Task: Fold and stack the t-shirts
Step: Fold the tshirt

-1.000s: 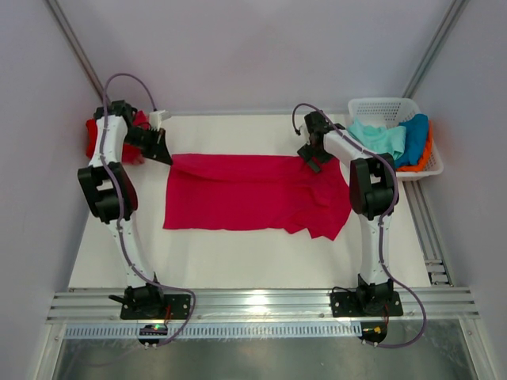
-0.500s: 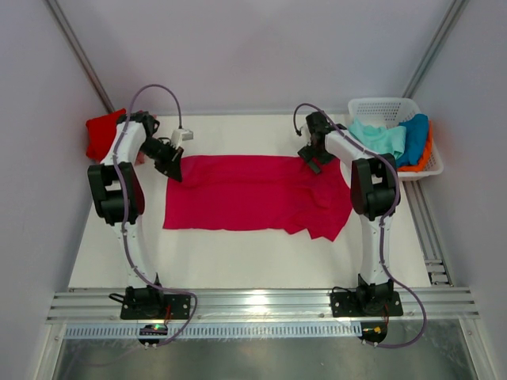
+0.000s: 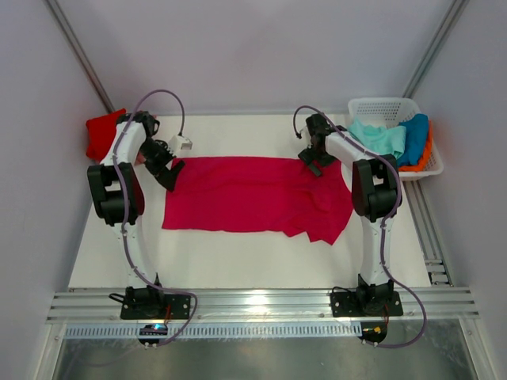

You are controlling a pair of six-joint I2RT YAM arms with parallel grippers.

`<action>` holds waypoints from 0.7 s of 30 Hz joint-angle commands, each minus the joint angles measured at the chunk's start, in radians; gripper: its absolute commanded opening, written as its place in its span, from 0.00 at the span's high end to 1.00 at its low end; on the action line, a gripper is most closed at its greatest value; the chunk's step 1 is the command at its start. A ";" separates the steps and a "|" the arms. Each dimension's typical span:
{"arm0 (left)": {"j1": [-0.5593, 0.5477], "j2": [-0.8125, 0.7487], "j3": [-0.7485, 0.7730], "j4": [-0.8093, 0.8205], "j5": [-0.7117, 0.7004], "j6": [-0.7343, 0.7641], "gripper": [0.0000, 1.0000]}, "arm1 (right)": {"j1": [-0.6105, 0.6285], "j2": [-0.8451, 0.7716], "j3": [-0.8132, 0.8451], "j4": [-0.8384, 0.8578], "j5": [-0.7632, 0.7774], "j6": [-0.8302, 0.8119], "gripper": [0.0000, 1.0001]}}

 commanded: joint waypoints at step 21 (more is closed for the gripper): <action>0.005 0.354 0.477 -0.271 0.297 -0.304 0.01 | 0.008 -0.070 -0.038 -0.044 -0.001 -0.016 0.01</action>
